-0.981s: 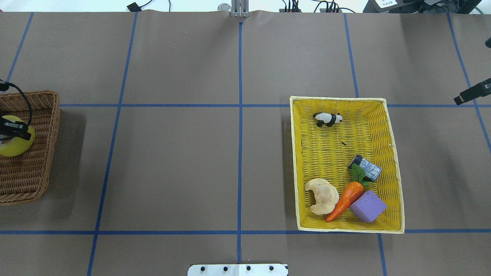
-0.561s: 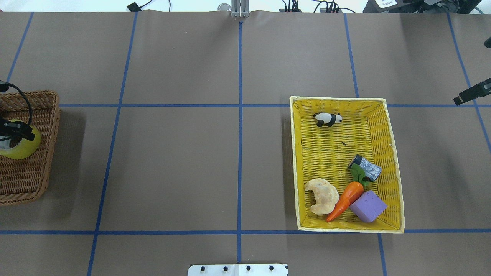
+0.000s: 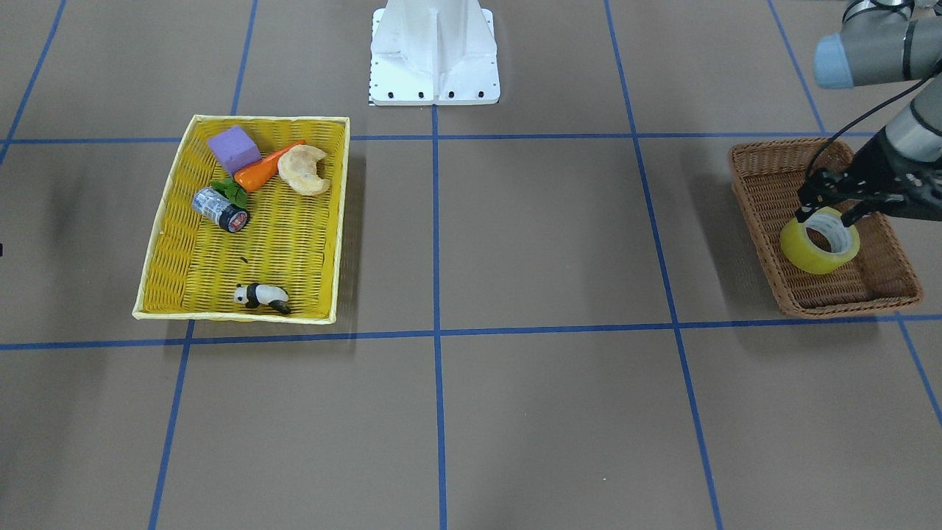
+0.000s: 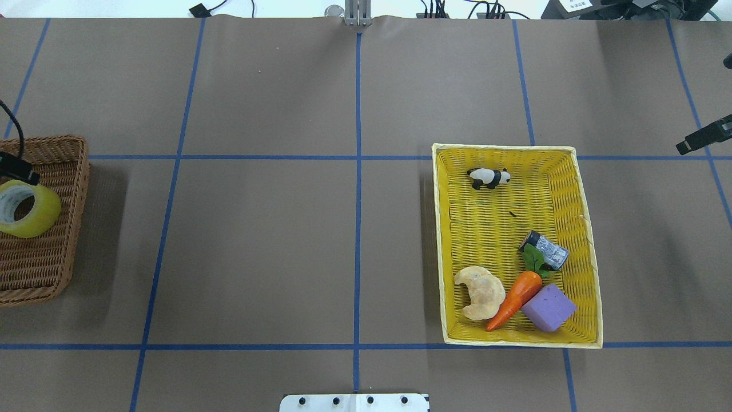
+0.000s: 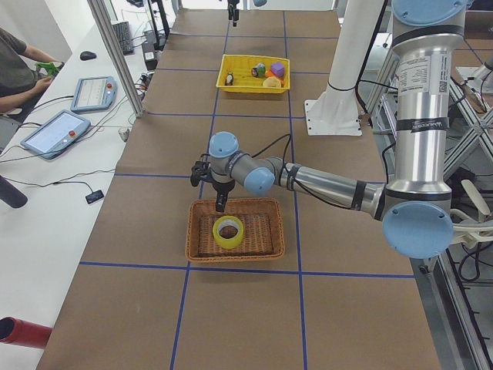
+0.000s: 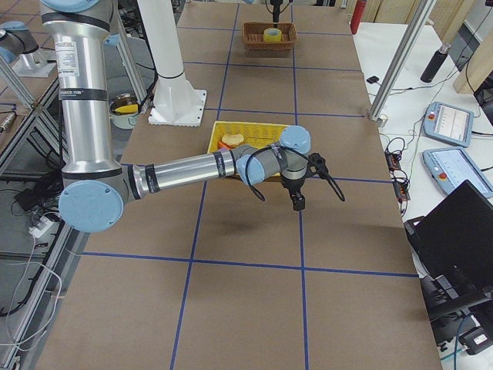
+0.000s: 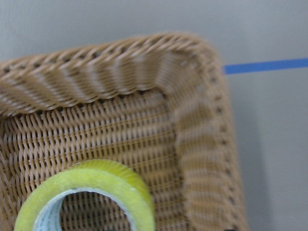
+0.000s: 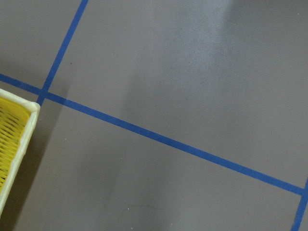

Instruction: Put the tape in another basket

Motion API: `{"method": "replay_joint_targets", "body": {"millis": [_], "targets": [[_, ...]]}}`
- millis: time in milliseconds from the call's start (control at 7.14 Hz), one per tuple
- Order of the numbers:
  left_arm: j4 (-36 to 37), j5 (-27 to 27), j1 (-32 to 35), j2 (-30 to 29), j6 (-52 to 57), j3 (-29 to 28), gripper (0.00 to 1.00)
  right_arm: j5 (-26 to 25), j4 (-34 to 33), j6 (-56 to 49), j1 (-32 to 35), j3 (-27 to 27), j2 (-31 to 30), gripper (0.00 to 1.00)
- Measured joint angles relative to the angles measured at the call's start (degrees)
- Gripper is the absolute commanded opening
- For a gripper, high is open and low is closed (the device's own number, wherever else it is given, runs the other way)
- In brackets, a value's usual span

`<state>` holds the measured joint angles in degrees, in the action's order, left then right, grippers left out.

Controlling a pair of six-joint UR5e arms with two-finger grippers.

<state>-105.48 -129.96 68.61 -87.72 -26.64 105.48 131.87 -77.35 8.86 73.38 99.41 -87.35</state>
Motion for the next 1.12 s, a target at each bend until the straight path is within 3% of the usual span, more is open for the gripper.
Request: {"method": "replay_joint_targets", "body": {"millis": [140,420,701,1121], "targets": [[7.8,-0.6,5.4,-1.3,10.3,1.2,0.98,-0.1,-1.2,-0.2,0.9,-0.1,0.2,1.00],[17.7,-1.1,14.4,-5.7,26.2,-3.0,0.98,0.2,-4.5,-0.9,4.2,0.0,0.6,1.00],[19.5,-1.3,18.7,-8.5,33.7,-10.1,0.98,0.6,-9.0,-5.2,8.5,0.1,0.0,1.00],[18.8,-3.8,20.5,-9.3,35.9,-17.2,0.98,0.3,-12.6,-12.4,12.2,0.7,-2.4,1.00]]}}
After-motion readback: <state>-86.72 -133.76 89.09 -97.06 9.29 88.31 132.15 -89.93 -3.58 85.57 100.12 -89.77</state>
